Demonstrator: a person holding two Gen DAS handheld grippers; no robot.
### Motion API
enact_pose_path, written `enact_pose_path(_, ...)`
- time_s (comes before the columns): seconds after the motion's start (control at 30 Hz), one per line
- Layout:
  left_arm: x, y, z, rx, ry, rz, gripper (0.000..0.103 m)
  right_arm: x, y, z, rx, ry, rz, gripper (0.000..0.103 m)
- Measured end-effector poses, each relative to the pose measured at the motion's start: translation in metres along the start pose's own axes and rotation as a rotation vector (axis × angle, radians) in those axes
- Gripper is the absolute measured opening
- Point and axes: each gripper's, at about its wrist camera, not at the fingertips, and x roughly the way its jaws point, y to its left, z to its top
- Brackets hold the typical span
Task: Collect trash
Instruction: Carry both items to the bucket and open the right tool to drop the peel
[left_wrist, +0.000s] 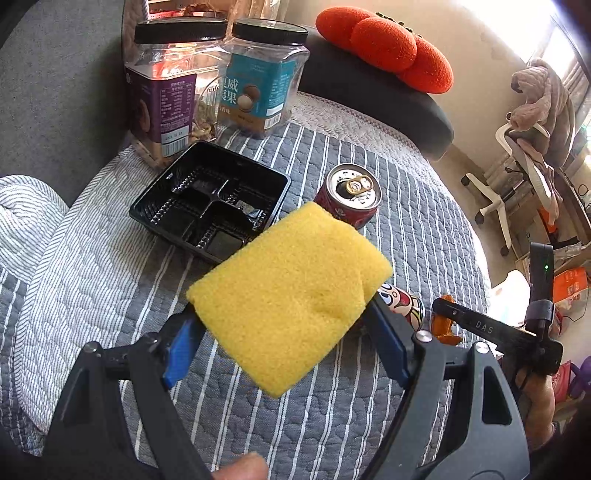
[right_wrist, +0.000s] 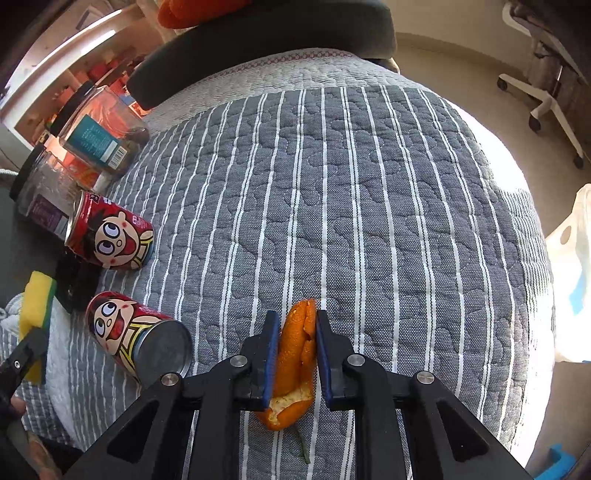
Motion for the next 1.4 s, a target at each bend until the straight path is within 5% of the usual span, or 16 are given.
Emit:
enact_pose_path(0.57,-0.028,-0.041,0.004,0.032,-0.119,-0.034,0.082,-0.116,-0.030,0.002,0.040,-0.294,0.050,0.018)
enact_pose_path(0.87,-0.023,-0.077,0.002,0.077,-0.123,-0.060,0.082,-0.172,-0.096,-0.001,0.130,-0.453,-0.067,0.018)
enact_pose_path(1.13,-0.009,-0.128,-0.003,0.139,-0.091,-0.102,0.082,-0.197,-0.179,-0.006,0.287,-0.522,-0.188,0.019)
enact_pose_path(1.4,-0.002,-0.188,-0.010,0.237,-0.066,-0.154,0.082,-0.186,-0.240,-0.002,0.417,-0.465,-0.268,0.022)
